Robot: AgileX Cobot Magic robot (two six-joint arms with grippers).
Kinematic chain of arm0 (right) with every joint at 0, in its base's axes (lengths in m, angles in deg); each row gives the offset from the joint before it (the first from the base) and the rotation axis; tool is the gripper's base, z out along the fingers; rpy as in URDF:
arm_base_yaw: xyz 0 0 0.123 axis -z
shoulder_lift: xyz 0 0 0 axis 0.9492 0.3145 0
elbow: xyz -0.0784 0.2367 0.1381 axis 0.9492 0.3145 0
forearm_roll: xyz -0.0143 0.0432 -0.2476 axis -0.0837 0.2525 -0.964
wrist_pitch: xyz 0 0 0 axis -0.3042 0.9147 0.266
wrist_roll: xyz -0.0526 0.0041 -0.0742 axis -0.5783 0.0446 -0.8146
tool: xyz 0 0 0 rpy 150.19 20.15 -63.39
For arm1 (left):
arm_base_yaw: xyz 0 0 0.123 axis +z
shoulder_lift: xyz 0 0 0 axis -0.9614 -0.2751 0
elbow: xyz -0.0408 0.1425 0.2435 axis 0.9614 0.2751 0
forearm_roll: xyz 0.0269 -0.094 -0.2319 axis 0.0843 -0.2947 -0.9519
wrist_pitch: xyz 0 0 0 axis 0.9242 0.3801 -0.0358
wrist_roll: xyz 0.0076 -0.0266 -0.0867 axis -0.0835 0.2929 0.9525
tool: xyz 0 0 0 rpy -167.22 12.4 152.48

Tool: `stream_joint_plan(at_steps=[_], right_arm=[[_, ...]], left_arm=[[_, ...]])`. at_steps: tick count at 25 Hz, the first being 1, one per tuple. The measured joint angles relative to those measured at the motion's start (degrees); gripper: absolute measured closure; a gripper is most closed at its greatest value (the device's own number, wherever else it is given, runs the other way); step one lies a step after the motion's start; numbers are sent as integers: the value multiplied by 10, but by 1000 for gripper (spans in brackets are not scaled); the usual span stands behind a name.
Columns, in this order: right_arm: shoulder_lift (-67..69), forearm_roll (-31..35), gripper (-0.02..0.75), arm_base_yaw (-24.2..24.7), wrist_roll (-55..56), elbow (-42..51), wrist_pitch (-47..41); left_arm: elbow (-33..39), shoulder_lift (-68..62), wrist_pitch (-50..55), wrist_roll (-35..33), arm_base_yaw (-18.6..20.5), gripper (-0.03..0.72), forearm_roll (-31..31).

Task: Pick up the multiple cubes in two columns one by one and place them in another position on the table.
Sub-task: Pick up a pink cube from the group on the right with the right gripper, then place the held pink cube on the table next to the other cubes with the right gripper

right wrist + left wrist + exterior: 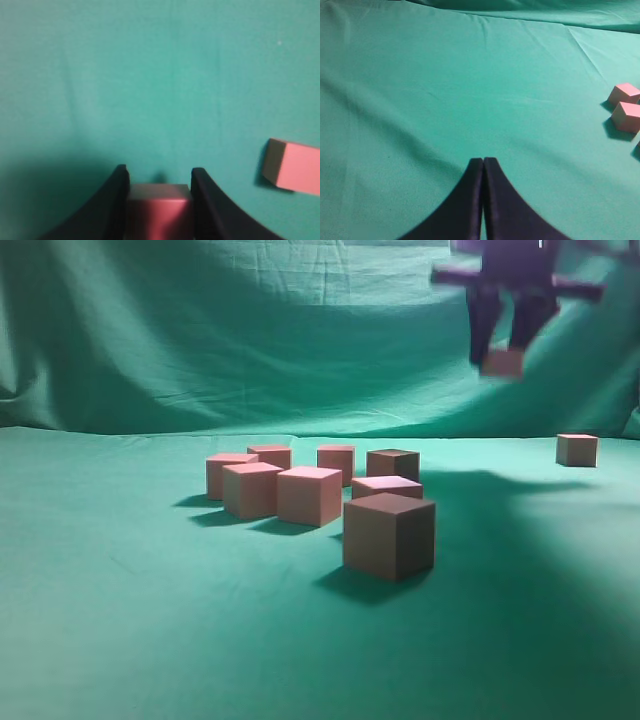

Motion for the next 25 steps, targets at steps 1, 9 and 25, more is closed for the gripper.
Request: stream_joint_plan(at_steps=[1,9,25], right_arm=[[-12,1,471,-4,-1,-14,-11],[-151,44,471,-79,-82,-30,-29],[-345,134,471,-269,-216,363,5]], left_arm=[[0,0,0,0,0,688,0],[0,0,0,0,0,688,0],[0,0,0,0,0,688,0]])
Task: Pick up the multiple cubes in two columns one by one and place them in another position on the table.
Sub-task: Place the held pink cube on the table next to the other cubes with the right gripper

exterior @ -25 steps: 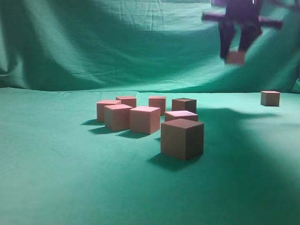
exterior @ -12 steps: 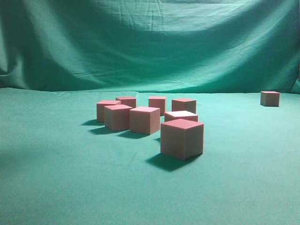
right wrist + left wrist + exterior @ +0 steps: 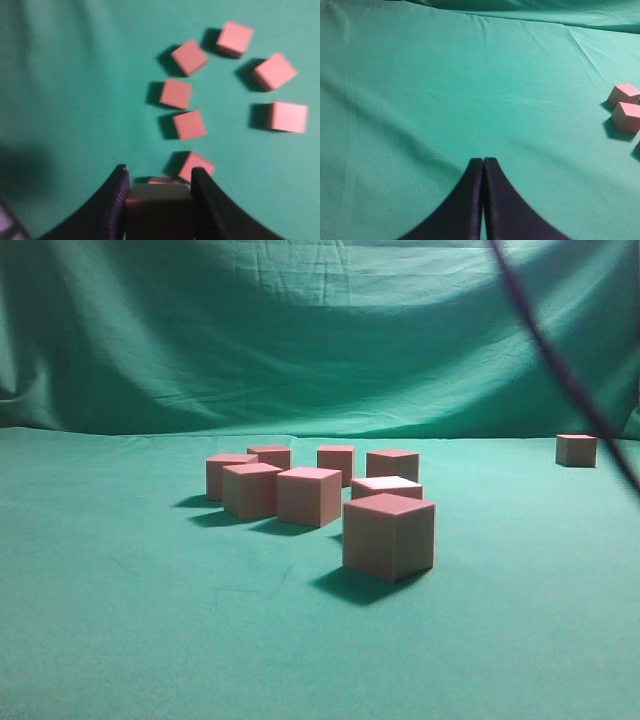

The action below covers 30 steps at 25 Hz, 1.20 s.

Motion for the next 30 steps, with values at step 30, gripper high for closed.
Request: stream_joint_plan(at_steps=[30], right_arm=[[146,-124,471,-171,-46,134,213]], left_arm=[[0,0,0,0,0,688,0]])
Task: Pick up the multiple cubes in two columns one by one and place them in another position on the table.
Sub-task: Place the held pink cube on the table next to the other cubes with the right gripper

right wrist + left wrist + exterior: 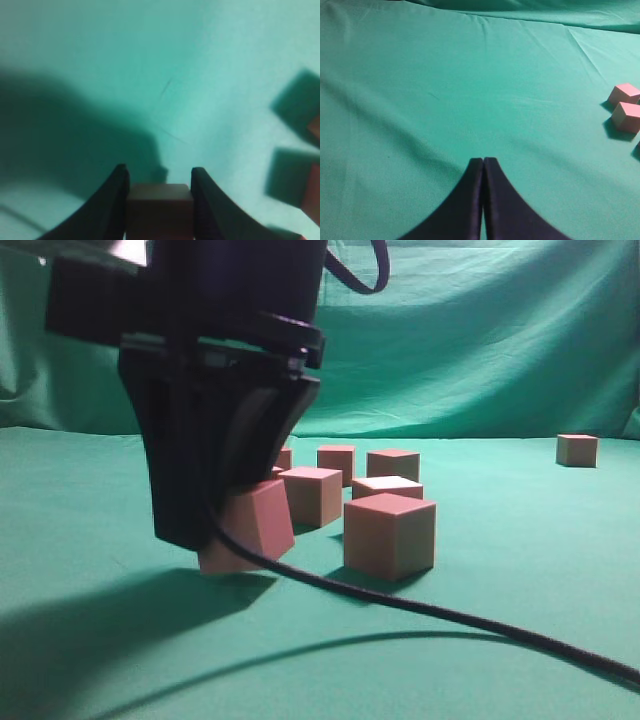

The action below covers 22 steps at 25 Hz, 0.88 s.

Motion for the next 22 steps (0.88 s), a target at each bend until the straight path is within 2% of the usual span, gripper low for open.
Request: stream_joint_plan(at_steps=[14,20,21,22], right_arm=[[16,-6,471,0,20,0,3],[22,-6,240,0,22,-18,-25],[22,-6,214,0,23,-30,-33],[22,-6,224,0,23,-43,-44]], left_arm=[[0,0,0,0,0,688,0],[0,0,0,0,0,688,0],[0,0,0,0,0,688,0],[0,0,0,0,0,688,0]])
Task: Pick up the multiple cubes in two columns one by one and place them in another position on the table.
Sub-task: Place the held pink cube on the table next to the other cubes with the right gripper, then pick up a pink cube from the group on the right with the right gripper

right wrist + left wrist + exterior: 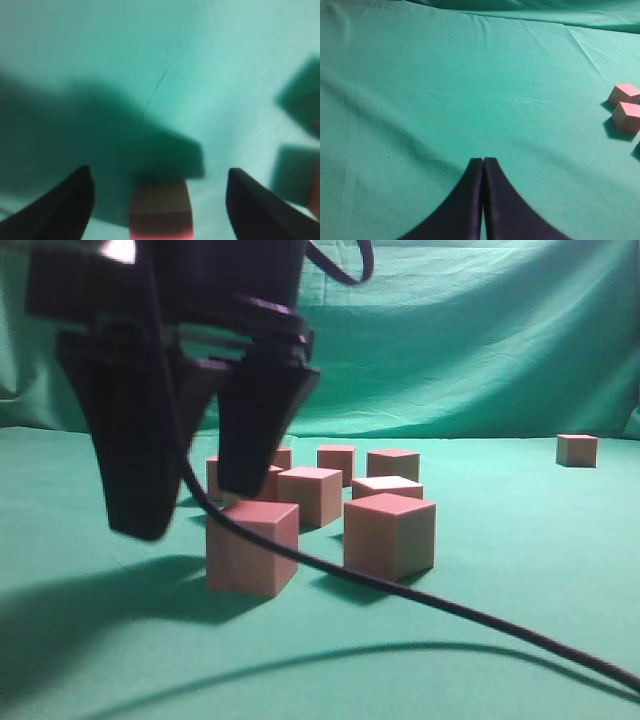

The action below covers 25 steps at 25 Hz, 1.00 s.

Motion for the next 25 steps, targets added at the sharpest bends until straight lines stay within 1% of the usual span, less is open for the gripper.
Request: stream_joint_plan(at_steps=[4,5,7,10,13,14,17,18,20,25], right_arm=[[0,-4,224,0,1,-64,-56],[0,-8,203,0,1,-81,-72],[0,-28,203,0,12,-124,-112],[0,-102,203,0,67,-185,-164],[1,-188,203,8,136,-239,-183],[1,-204,203,17,153,-255,-185],[-3,-219,203,67,199,-278,-187],[-5,-219,203,91,209,-279,-188],[-9,-219,203,139,233,-280,-189],[-10,-215,203,278,277,-283,-191]], left_arm=[[0,0,0,0,0,688,0],[0,0,0,0,0,688,0],[0,0,0,0,0,688,0],[0,0,0,0,0,688,0],[0,0,0,0,0,688,0],[0,0,0,0,0,688,0],[0,0,0,0,0,688,0],[0,0,0,0,0,688,0],[0,0,0,0,0,688,0],[0,0,0,0,0,688,0]])
